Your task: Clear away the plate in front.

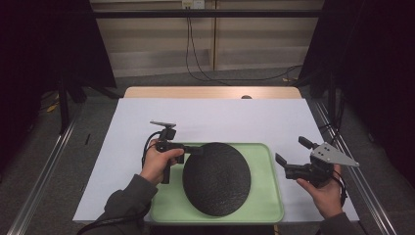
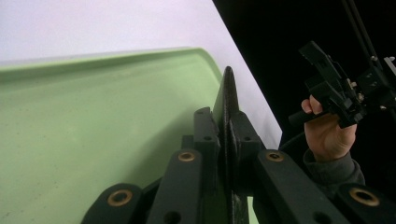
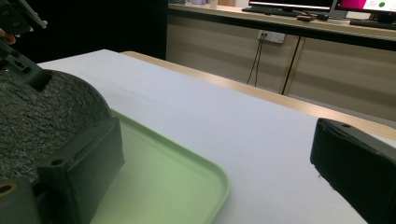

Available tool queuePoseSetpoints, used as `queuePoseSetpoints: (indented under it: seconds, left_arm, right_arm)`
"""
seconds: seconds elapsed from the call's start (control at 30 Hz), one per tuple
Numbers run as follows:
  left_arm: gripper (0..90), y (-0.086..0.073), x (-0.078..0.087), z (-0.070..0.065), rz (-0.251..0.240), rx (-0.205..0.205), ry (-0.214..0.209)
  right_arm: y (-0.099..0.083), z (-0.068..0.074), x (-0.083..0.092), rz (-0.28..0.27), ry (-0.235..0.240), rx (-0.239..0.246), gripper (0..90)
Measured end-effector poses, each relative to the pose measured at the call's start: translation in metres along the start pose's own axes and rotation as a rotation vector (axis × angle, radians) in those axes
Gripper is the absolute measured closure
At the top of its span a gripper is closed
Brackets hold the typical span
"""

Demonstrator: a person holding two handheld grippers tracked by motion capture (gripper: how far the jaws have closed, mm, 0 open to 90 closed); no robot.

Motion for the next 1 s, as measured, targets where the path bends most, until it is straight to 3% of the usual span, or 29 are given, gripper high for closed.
queuePoseSetpoints:
  seconds: [0.03,0.1,0.13,0.27,0.43,0.5,0.73,0.77,0.83,1.0]
  left_arm:
    - [84.0,0.000,-0.001,0.001,-0.001,0.017,-0.007]
    - [84.3,-0.001,-0.002,0.005,0.005,0.003,-0.002]
    - [84.4,-0.001,-0.003,0.005,0.004,0.023,-0.009]
    - [85.9,-0.001,-0.003,0.007,0.007,0.000,0.030]
    - [86.6,0.000,-0.004,0.011,0.010,-0.030,0.038]
    - [86.8,0.000,-0.006,0.012,0.002,-0.008,0.037]
    - [87.0,0.000,-0.008,0.017,0.002,-0.016,0.043]
    - [87.0,0.000,-0.009,0.016,-0.006,0.002,0.040]
    - [86.9,0.000,-0.009,0.019,-0.004,-0.022,0.050]
    - [86.8,-0.001,-0.011,0.022,-0.013,-0.010,0.052]
  right_arm:
    - [0.000,0.000,0.000,0.001,-0.002,-0.001,2.2]
    - [0.000,0.000,0.000,0.004,0.002,-0.003,2.2]
    - [0.000,0.000,0.000,0.005,0.006,0.002,2.2]
    - [0.000,0.000,0.000,0.007,-0.001,-0.002,2.2]
    - [0.000,0.001,-0.001,0.002,0.005,0.002,2.2]
    - [0.000,0.001,-0.001,0.002,0.006,0.002,2.2]
    - [0.000,0.001,-0.001,0.002,0.003,0.001,2.2]
    - [0.000,0.001,-0.001,0.003,0.002,-0.001,2.2]
    - [0.000,0.001,0.000,0.002,0.007,-0.002,2.2]
    - [-0.001,0.001,-0.001,0.007,0.007,-0.002,2.2]
Point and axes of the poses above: each handheld gripper's, and its own axes: x roughly backward along the jaws, y roughly out of its top, z roughly to its left, the point moved 4 cm from there along -x, roughly forward along the jaws, and after that the axes turned 7 degrees about y, right-handed, at the moved point
